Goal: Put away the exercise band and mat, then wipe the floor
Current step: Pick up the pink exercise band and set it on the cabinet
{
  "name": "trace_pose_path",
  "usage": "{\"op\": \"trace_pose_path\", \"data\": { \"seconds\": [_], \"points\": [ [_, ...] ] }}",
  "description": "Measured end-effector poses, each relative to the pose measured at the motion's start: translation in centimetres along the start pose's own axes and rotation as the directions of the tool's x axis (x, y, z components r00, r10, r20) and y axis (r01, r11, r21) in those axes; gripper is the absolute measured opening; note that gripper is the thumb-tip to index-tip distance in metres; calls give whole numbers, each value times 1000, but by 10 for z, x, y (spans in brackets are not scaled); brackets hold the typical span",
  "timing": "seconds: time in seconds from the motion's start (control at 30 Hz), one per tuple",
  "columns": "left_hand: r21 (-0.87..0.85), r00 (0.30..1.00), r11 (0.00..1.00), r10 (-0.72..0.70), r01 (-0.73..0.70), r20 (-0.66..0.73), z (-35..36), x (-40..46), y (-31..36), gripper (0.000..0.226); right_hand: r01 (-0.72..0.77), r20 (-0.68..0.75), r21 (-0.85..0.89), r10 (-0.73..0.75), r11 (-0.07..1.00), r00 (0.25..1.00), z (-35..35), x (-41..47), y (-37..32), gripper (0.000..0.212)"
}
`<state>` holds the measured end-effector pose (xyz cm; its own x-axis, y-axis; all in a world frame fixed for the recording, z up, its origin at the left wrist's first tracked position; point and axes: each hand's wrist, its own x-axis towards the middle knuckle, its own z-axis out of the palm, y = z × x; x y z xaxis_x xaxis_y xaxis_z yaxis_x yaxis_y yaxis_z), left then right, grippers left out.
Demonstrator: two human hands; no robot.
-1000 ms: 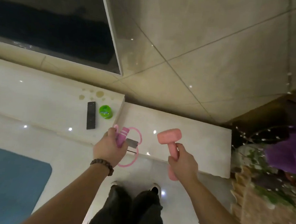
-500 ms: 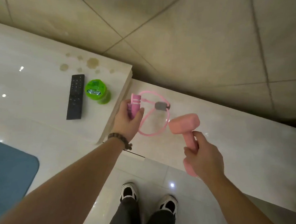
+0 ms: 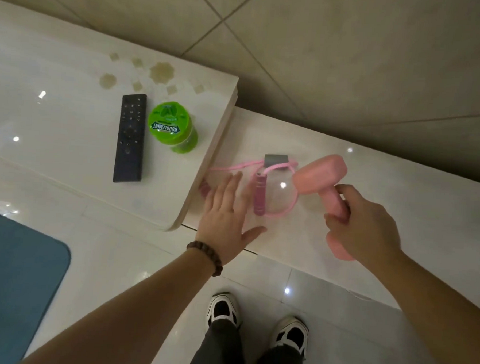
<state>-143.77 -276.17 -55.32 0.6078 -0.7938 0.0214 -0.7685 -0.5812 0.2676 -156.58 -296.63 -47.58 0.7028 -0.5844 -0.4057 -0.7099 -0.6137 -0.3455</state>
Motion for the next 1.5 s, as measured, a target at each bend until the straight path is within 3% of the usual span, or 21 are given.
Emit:
{"op": "trace_pose_path", "data": {
  "seconds": [0.07,0.13,0.23,0.3,0.47,0.57,0.67,0.8,0.97,1.1,1.2,1.4,1.5],
  "points": [
    [50,970,973,220,-226,100,4,14,-12,80,15,-7,-10,-15,1000,1000,2,3,2,35],
    [105,913,934,304,-342,274,6,29,-19,78,23,-19,-16,-24,1000,1000,5,6,4,34],
    [221,810,893,220,-391,544,10,52,-23,71,29,-23,-8,-29,1000,999,9,9,9,34],
    [265,787,891,148,-369,599,8,60,-25,65,36,-22,-2,-36,999,999,11,10,12,33],
    [164,895,974,67,-153,441,10,50,-34,34,21,-34,-16,-21,1000,999,13,11,18,32],
    [73,936,997,-12,-15,351,18,47,-36,30,21,-31,-13,-21,1000,999,14,10,20,31],
    [-68,909,959,-236,275,344,24,49,-35,31,23,-21,-9,-23,1000,1000,15,11,22,31],
    [25,928,976,-211,214,308,26,56,-20,26,35,-15,-5,-35,999,999,15,14,22,32],
    [48,872,909,-411,414,267,17,68,13,33,58,-25,1,-58,998,998,10,18,21,31],
    [-1,860,940,-313,342,403,30,61,32,47,63,-26,-3,-63,998,998,7,24,21,31],
    [34,887,962,-263,270,379,31,53,27,65,74,-27,-22,-74,997,997,4,27,23,30],
    [236,927,971,-127,43,353,19,53,2,36,76,-3,-34,-76,997,997,0,31,23,29],
    [314,982,948,-5,-55,188,10,62,-4,27,78,-14,-32,-79,996,997,-2,31,24,28]
  ]
}}
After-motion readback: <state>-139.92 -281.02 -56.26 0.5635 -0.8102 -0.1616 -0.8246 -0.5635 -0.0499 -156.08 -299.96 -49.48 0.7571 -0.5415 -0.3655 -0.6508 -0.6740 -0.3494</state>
